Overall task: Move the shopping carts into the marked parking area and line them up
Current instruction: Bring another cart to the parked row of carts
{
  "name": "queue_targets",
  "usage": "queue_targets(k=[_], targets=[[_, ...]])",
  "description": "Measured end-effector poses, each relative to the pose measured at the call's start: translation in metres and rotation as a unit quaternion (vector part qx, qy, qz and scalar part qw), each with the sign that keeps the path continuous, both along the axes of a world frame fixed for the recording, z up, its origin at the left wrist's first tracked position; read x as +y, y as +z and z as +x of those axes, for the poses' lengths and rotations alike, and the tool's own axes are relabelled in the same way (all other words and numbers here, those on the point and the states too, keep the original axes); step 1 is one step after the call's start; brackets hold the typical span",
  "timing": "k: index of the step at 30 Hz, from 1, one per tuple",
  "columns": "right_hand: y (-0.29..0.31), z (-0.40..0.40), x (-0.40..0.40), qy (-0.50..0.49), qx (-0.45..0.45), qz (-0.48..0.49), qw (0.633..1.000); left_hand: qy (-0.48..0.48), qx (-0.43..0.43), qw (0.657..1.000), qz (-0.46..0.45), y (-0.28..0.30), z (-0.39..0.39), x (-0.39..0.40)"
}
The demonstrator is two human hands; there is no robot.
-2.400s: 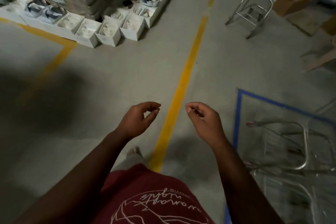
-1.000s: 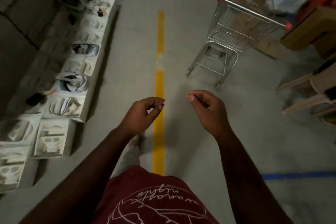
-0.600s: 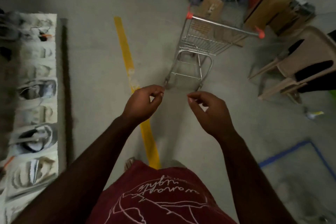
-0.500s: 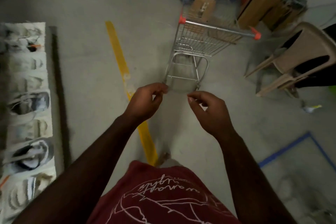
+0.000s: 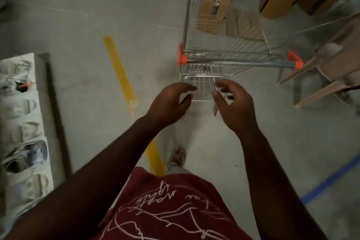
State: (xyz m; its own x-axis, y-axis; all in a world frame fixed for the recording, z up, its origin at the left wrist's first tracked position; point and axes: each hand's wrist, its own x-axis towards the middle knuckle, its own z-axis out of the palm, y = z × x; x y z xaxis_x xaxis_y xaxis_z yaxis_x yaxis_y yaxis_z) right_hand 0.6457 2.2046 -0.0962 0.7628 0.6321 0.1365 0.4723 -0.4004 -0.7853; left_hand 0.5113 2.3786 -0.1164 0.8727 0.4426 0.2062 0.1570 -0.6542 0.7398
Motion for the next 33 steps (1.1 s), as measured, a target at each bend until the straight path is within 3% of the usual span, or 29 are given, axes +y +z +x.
queue_targets(k=[5,8,10,13,15,19,24,29,33], targets=[[-0.004,0.101,0.041,-0.035,-0.088,-0.11,0.989,0.004,0.005,0.996,0.094,-0.006,0.105,0.032],[-0.019,0.135,0.057,-0.01,-0.08,-0.256,0.963,0.032,0.113,0.988,0.096,-0.012,0.158,0.036],[-0.031,0.146,0.056,0.003,-0.081,-0.307,0.948,-0.001,0.155,0.984,0.089,-0.023,0.18,0.042],[-0.042,0.162,0.05,-0.018,-0.113,-0.255,0.96,-0.038,0.185,0.972,0.137,-0.042,0.187,0.059],[-0.046,0.175,0.05,-0.047,-0.116,-0.224,0.966,-0.04,0.159,0.972,0.169,-0.052,0.181,0.066],[-0.055,0.188,0.059,-0.044,-0.152,-0.256,0.954,-0.03,0.098,0.968,0.231,-0.066,0.172,0.09],[-0.062,0.157,0.11,-0.088,-0.189,-0.299,0.931,-0.04,0.056,0.961,0.269,-0.07,0.16,0.147],[-0.071,0.116,0.171,-0.167,-0.21,-0.276,0.923,-0.084,0.022,0.955,0.283,-0.072,0.153,0.226],[-0.068,0.076,0.224,-0.205,-0.173,-0.27,0.925,-0.137,-0.015,0.949,0.282,-0.071,0.145,0.297]])
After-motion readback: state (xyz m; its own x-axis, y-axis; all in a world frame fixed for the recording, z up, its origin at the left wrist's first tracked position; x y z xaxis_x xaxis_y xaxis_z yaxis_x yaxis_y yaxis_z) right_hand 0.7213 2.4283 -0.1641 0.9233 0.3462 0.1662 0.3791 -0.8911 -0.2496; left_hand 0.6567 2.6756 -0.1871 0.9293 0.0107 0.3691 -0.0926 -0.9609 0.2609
